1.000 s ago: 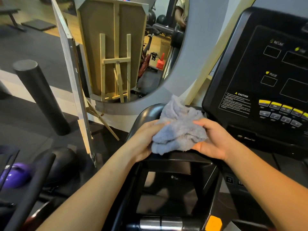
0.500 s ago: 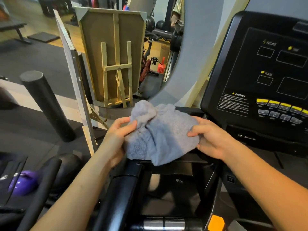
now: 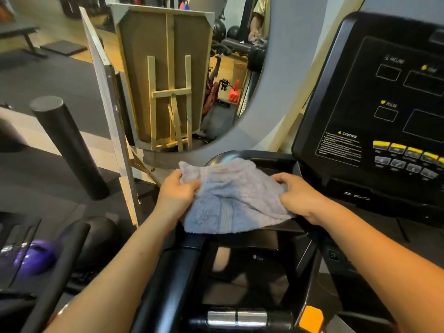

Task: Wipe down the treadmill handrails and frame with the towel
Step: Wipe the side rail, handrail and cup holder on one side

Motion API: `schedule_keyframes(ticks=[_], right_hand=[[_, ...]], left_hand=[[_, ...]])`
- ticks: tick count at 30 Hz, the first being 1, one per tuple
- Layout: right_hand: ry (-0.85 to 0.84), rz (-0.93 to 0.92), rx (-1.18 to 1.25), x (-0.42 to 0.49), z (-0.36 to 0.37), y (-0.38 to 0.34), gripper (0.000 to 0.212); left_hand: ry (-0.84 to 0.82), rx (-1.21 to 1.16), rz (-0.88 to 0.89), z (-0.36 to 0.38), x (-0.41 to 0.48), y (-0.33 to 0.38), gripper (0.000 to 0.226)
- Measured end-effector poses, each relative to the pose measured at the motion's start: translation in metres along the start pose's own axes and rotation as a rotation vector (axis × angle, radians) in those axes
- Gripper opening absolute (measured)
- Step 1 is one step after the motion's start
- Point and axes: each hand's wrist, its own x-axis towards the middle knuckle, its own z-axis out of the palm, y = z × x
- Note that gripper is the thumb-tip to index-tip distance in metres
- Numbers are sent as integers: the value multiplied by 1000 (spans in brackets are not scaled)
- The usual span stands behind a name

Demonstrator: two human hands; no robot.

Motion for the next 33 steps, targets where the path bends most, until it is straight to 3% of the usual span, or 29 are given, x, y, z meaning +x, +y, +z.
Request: schedule_keyframes(ticks=[2,7,10,12,14,15,18,20,21,24,26,29,31,33], right_hand=[[15,58,-136,2,7,7,33],[54,45,-225,5,11,4,14],[107,38,-97,8,18,5,21],[96,14,-85,8,19,6,25],[83,-11,-34,8,17,4,28],[74,-13,46,8,15,3,29],[-108,-36,245,4,6,-1,46],[-235,-100,159,2,5,-2,58],[-248,-139,109,3,6,-3,53],[-153,-160,35,6,7,-6,19],[-100,-128,-56,9,5,-2,19],[-206,-116,-279,10,-2,3,8],[-151,-205,-508,9,-3,-1,6],[-3,-395,-612,6,2,-11,19]], left_hand=[[62,169,19,-3,8,-5,13],[208,293,169,-9,13,0,43],[369,659,551,-6,2,3,49],[161,711,717,6,-12,6,45],[-128,772,663,18,-23,4,50],[-187,827,639,23,-24,0,56],[-158,920,571,27,-19,0,72],[-185,898,549,28,-18,7,75],[-223,858,541,29,-19,11,73],[-386,702,519,24,-24,24,47],[-509,622,508,8,-23,27,26],[-626,652,475,-15,-21,28,30],[-571,564,474,-22,-23,28,30],[-392,479,559,-20,-24,30,26]])
